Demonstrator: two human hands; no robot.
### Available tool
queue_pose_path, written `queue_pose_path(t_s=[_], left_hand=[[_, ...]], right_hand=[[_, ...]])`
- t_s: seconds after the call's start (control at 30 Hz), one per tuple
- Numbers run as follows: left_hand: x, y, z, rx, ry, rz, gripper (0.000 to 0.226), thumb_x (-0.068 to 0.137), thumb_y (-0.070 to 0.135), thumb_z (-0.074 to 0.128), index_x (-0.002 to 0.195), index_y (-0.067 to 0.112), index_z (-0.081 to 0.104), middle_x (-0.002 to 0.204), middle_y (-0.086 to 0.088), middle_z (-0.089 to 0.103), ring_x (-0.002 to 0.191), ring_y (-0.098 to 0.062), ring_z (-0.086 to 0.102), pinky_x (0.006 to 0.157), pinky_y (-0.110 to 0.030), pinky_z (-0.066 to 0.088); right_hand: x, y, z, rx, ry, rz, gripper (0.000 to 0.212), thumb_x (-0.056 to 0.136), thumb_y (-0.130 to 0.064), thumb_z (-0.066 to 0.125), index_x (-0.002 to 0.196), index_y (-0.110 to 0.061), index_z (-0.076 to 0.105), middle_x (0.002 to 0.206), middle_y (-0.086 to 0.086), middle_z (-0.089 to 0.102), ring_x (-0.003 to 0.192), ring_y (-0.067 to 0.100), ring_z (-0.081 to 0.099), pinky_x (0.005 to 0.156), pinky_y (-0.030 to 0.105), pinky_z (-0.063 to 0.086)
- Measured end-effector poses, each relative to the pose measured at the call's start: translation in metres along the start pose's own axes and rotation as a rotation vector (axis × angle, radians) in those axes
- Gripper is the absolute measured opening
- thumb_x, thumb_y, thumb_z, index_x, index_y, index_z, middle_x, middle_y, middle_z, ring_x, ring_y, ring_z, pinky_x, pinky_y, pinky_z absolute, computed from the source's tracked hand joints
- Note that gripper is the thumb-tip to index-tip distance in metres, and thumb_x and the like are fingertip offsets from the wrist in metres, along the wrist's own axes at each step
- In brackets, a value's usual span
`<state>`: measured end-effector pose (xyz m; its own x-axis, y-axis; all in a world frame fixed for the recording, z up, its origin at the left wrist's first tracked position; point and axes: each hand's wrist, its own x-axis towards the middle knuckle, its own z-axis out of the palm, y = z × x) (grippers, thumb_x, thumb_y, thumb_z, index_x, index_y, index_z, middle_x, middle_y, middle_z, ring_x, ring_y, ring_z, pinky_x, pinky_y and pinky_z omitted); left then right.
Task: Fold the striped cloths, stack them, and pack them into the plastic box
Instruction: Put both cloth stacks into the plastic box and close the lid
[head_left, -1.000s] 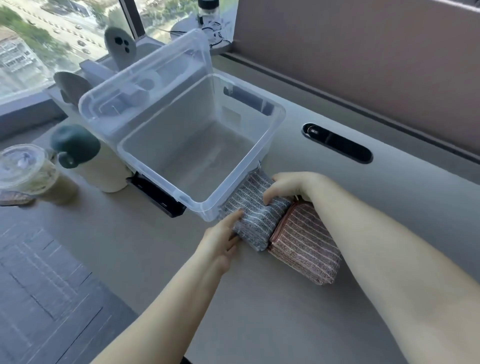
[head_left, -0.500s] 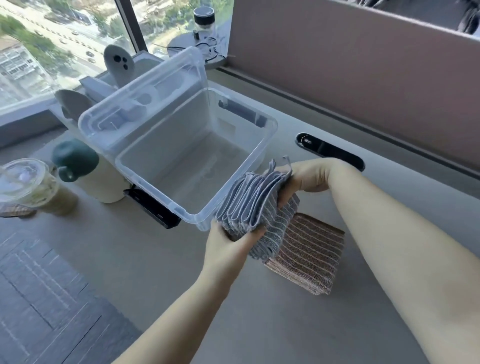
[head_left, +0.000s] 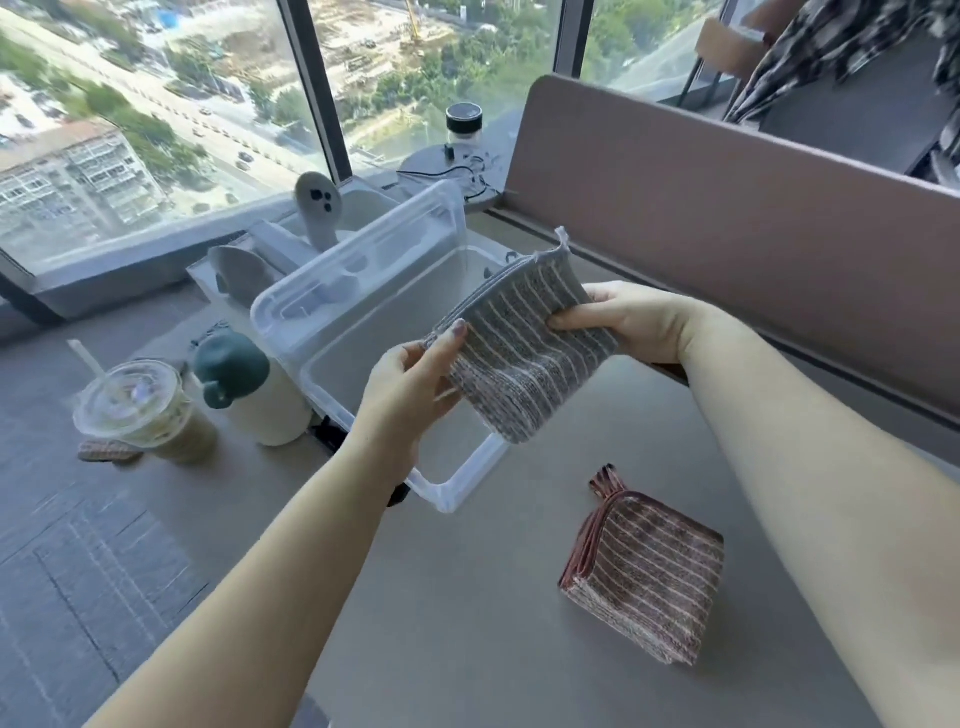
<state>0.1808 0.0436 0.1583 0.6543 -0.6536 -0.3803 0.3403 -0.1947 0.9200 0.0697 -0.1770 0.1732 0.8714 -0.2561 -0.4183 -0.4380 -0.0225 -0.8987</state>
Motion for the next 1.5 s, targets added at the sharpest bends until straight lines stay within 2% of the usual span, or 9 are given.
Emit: queue_pose_path(t_s=[0.27,0.47,0.6,0.8,0.9,1.03,1.17,1.3,1.5], left_hand=[[0.072,0.023,-0.057,0.608,-0.023,-0.206,0.017,0.090,0.027,0.048,0.089,0.013,0.058,0.081,-0.008,0.065,0.067,-0.019,0.065,0.090,-0.038,0.051],[0.108,0.014,-0.059,1.223,-0.304,-0.428,0.009,0.084,0.015,0.033,0.079,0.013,0.041,0.070,-0.010,0.049,0.064,-0.024,0.053,0.052,-0.025,0.025],[0.122,-0.003,-0.051,1.338,-0.412,-0.529,0.021,0.085,0.003,0.030,0.067,0.012,0.035,0.063,-0.008,0.034,0.063,-0.027,0.054,0.035,-0.016,0.041],[0.133,-0.027,-0.056,1.477,-0.521,-0.574,0.018,0.088,0.007,0.037,0.085,0.000,0.053,0.085,-0.017,0.054,0.070,-0.026,0.054,0.080,-0.037,0.056],[0.127,-0.018,-0.047,1.648,-0.495,-0.484,0.027,0.092,0.016,0.034,0.075,0.007,0.053,0.079,-0.012,0.052,0.063,-0.023,0.049,0.070,-0.033,0.044],[0.110,-0.017,-0.038,1.723,-0.206,-0.096,0.051,0.086,0.051,0.050,0.124,0.018,0.047,0.126,-0.010,0.049,0.114,-0.030,0.051,0.091,-0.040,0.042],[0.097,-0.038,-0.027,1.832,-0.447,-0.079,0.060,0.074,0.060,0.065,0.115,0.019,0.049,0.121,-0.007,0.050,0.108,-0.028,0.052,0.087,-0.039,0.048],[0.090,-0.033,-0.020,1.933,-0.450,-0.094,0.054,0.073,0.058,0.067,0.107,0.019,0.051,0.111,-0.005,0.050,0.100,-0.026,0.053,0.076,-0.037,0.048],[0.042,-0.007,0.060,1.293,-0.428,0.198,0.025,0.088,0.038,0.056,0.090,0.014,0.056,0.098,-0.006,0.065,0.097,-0.026,0.060,0.078,-0.032,0.045]], right_hand=[[0.075,-0.004,0.034,-0.370,0.039,0.029,0.045,0.084,-0.048,0.063,0.117,-0.018,0.060,0.115,0.000,0.068,0.108,0.018,0.063,0.100,0.034,0.046],[0.116,0.016,0.058,-0.643,-0.087,0.151,0.036,0.090,-0.044,0.059,0.110,-0.014,0.059,0.106,0.001,0.067,0.092,0.015,0.064,0.086,0.032,0.049],[0.128,0.028,0.071,-0.855,-0.202,0.278,0.051,0.088,-0.056,0.054,0.114,-0.013,0.055,0.111,0.002,0.064,0.102,0.023,0.062,0.096,0.042,0.048],[0.134,0.043,0.085,-1.001,-0.310,0.391,0.065,0.087,-0.059,0.052,0.123,-0.006,0.054,0.124,0.012,0.062,0.112,0.029,0.060,0.098,0.044,0.047],[0.131,0.037,0.087,-1.040,-0.331,0.397,0.079,0.077,-0.066,0.060,0.127,-0.005,0.053,0.126,0.009,0.061,0.115,0.029,0.058,0.099,0.042,0.047],[0.128,0.034,0.089,-1.161,-0.369,0.437,0.084,0.061,-0.066,0.074,0.119,-0.008,0.059,0.118,0.006,0.065,0.107,0.026,0.062,0.094,0.038,0.050],[0.119,0.036,0.097,-1.349,-0.306,0.426,0.047,0.074,-0.049,0.074,0.096,-0.015,0.052,0.100,-0.002,0.057,0.093,0.023,0.054,0.102,0.043,0.043],[0.089,0.023,0.081,-1.188,-0.089,0.284,0.075,0.069,-0.050,0.078,0.128,-0.015,0.046,0.128,0.000,0.055,0.117,0.025,0.053,0.103,0.044,0.035],[-0.017,0.040,0.036,-0.623,0.374,-0.027,0.043,0.087,-0.031,0.063,0.127,-0.019,0.053,0.134,-0.003,0.053,0.126,0.013,0.045,0.100,0.023,0.033]])
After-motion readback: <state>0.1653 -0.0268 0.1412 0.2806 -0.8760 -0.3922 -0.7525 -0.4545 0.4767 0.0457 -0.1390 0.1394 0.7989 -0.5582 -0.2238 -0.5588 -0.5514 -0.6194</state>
